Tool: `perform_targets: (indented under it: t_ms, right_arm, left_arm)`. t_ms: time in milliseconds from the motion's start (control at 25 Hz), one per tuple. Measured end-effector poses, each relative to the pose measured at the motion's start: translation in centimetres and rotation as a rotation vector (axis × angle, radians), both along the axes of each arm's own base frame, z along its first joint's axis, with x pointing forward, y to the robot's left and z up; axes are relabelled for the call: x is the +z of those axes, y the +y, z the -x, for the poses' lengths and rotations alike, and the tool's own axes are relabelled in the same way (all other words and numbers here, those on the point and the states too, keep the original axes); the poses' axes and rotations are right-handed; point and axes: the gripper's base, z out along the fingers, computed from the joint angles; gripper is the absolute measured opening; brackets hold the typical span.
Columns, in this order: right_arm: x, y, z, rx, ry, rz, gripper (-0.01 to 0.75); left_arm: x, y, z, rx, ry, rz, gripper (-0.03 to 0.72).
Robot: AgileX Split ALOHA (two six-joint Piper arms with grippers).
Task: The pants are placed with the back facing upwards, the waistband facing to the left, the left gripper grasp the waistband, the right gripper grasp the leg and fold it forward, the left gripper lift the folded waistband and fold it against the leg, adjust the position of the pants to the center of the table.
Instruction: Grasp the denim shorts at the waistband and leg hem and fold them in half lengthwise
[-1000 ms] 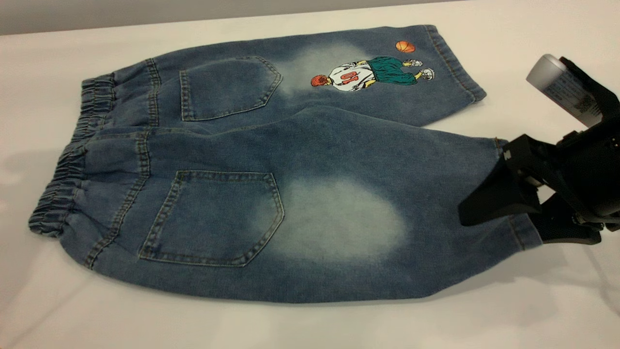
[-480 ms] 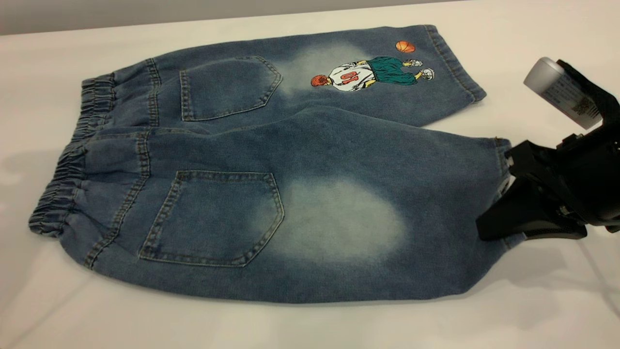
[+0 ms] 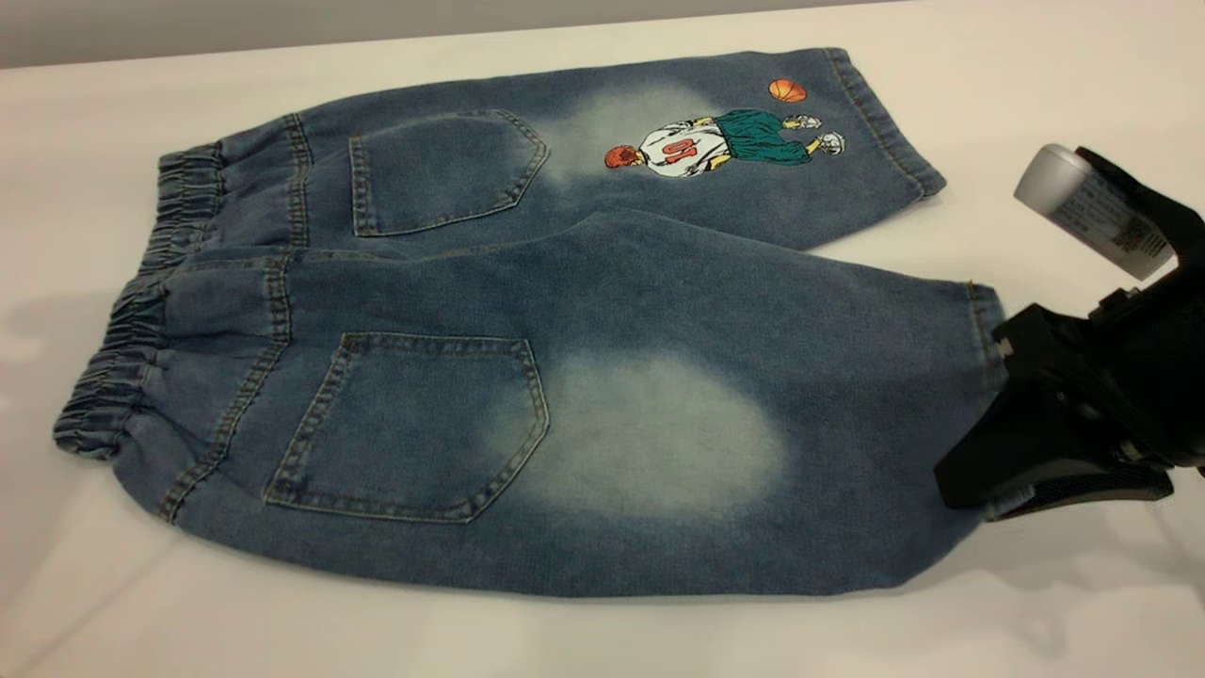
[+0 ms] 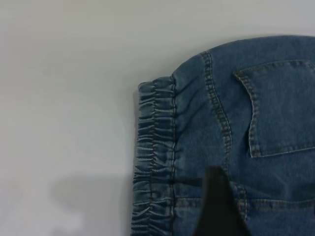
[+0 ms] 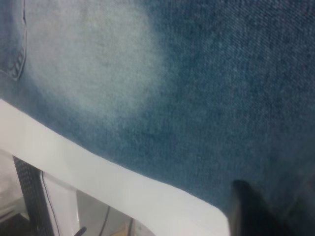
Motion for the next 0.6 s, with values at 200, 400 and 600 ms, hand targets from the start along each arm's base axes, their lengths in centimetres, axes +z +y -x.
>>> perform_targets:
  t_ms: [200, 400, 600]
  right_arm:
    - [0.39, -0.01, 0.00, -0.008, 0.007, 0.000, 0.312]
    - [0.36, -0.07, 0.35, 0.007, 0.043, 0.011, 0.220]
    - [0.38, -0.05, 0.45, 0.022, 0.046, 0.008, 0.125]
  left_arm:
    - [-0.01, 0.00, 0.01, 0.000, 0.001, 0.000, 0.413]
    - [-0.02, -0.01, 0.02, -0.001, 0.003, 0.000, 0.413]
    - [-0.02, -0.01, 0.02, -0.001, 0.003, 0.000, 0.413]
